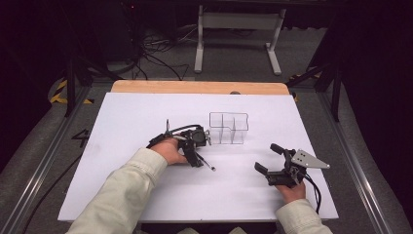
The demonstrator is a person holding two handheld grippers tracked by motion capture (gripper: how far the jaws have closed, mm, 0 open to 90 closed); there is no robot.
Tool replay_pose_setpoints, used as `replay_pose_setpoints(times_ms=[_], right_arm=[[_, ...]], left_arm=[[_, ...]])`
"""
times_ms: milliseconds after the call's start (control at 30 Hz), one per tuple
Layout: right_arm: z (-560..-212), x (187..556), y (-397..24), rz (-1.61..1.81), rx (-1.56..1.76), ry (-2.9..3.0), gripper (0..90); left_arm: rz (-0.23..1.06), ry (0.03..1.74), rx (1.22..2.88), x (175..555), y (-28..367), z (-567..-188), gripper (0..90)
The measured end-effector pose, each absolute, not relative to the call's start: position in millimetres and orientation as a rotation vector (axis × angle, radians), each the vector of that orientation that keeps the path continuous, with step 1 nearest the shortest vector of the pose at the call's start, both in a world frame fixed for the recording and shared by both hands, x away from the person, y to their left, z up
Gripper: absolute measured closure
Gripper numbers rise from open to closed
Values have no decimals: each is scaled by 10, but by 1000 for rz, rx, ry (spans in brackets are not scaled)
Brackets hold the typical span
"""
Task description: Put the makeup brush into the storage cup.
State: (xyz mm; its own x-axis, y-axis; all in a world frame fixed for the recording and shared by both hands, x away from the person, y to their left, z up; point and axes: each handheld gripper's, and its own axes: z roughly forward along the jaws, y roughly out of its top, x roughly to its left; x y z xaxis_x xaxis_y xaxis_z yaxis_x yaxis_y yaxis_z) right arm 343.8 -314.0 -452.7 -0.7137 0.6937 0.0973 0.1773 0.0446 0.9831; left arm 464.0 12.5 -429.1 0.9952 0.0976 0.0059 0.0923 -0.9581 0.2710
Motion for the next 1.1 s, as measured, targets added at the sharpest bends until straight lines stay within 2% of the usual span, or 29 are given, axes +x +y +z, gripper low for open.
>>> replay_pose_setpoints(times_ms=[333, 533, 633, 800, 900, 933, 967, 1100], right_arm=[[-4529, 3442, -3141, 1707, 882, 1922, 0], [-4530, 3443, -3139, 1706, 883, 1922, 0], [-4531, 3443, -3138, 1704, 883, 1924, 0], [-4531, 3442, -3140, 1706, 885, 1924, 0], [-4531, 3442, -3139, 1706, 881, 1926, 0], [-4531, 3442, -3139, 1706, 881, 1926, 0], [-4531, 3443, -3138, 1706, 882, 1926, 0], [-4530, 3443, -3136, 1705, 886, 1922, 0]], left_arm=[[22, 125, 2866, 4658, 139, -4294, 258], [20, 105, 2886, 4647, 119, -4268, 347], [18, 77, 2934, 4629, 64, -4239, 449], [10, 73, 2939, 4636, 51, -4232, 501], [10, 63, 2942, 4637, 55, -4224, 615], [12, 56, 2951, 4627, 52, -4215, 615], [12, 52, 2942, 4617, 50, -4224, 677], [13, 37, 2964, 4584, 28, -4218, 799]])
